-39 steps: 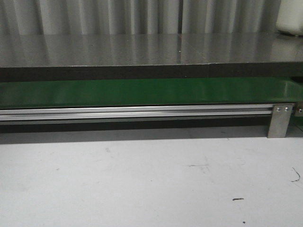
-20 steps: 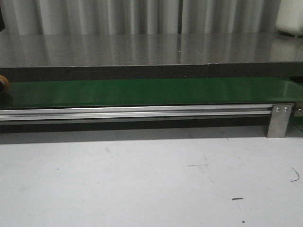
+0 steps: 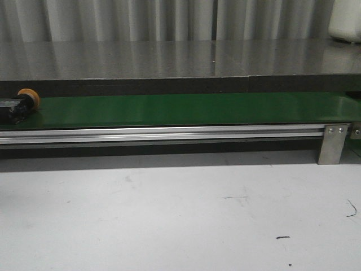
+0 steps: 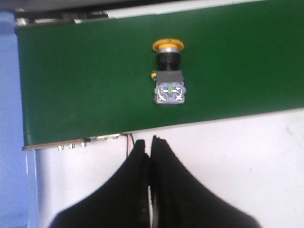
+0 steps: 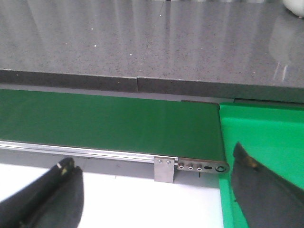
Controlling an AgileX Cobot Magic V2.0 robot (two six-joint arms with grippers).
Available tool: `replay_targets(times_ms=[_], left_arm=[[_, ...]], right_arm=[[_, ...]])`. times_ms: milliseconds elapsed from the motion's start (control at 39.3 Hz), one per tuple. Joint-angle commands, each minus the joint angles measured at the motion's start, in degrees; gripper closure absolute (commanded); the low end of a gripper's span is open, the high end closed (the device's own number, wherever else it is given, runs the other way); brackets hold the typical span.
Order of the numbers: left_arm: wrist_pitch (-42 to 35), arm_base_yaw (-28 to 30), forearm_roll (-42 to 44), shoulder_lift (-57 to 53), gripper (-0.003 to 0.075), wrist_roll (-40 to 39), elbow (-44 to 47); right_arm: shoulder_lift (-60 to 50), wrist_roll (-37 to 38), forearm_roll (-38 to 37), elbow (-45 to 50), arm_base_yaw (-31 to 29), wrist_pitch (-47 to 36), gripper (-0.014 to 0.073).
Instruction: Move button from left to right
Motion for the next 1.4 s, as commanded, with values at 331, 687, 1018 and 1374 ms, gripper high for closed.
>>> replay_targets(times_ms=[331,687,1018,1374], left_arm=[[-36.22,-0.37,-1.28,-42.76,0.0741,-0.22,40.01],[-38.40,-0.37,-1.28,-68.61,0.0741,-0.22,55.32],[-39.09,-0.37,-1.33,-70.07,0.0741,-0.22,55.97],[-39.20,-0.40,-1.33,-70.07,0.0741,-0.22,55.97]], right_arm=[[0.67,-0.24,-0.12,-2.06,0.12,-4.26,-0.0052],[0.67,-0.24,-0.12,-2.06,0.12,-4.26,-0.0052],[0.67,-0.24,-0.12,-2.06,0.12,-4.26,-0.0052],[0.67,-0.24,-0.12,-2.06,0.12,-4.26,-0.0052]])
